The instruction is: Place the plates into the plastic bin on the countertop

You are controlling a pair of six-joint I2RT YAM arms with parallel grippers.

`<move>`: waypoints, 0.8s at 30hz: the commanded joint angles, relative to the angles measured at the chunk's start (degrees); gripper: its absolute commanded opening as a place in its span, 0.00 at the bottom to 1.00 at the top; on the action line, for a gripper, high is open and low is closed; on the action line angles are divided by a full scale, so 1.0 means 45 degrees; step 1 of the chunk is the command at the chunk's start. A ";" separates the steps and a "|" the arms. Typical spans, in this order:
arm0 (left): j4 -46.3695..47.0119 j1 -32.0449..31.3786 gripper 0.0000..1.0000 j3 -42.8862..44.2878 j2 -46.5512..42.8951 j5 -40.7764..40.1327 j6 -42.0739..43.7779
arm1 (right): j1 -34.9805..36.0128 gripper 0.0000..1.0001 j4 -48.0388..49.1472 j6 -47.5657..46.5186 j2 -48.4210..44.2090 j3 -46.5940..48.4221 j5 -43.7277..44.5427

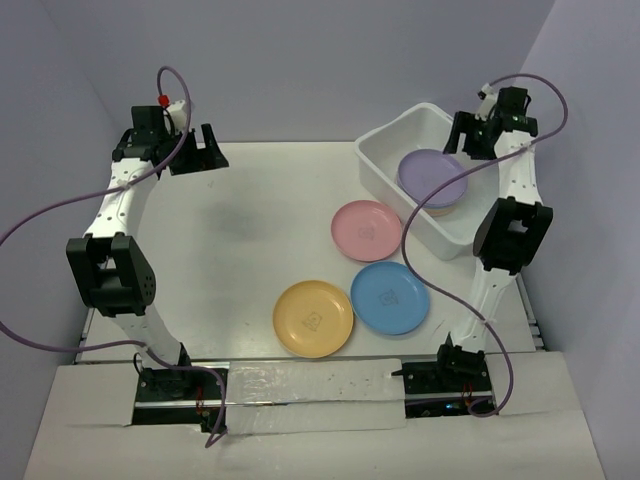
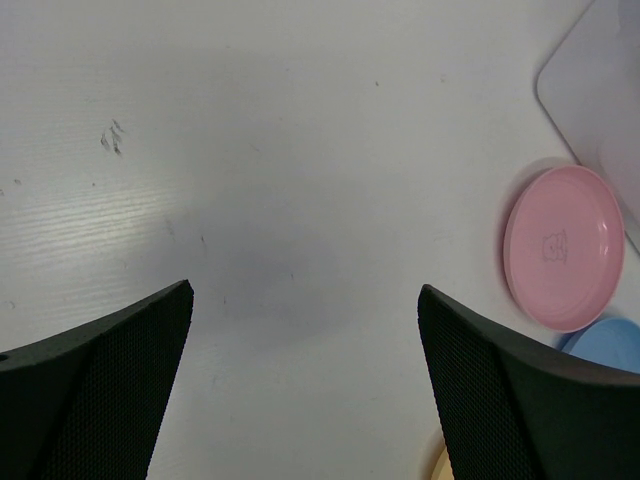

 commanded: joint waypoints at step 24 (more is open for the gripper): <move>-0.0485 0.0227 0.99 -0.1220 -0.0903 -0.3357 -0.0673 | 1.1192 0.72 0.0946 -0.0721 -0.3082 -0.7294 0.3883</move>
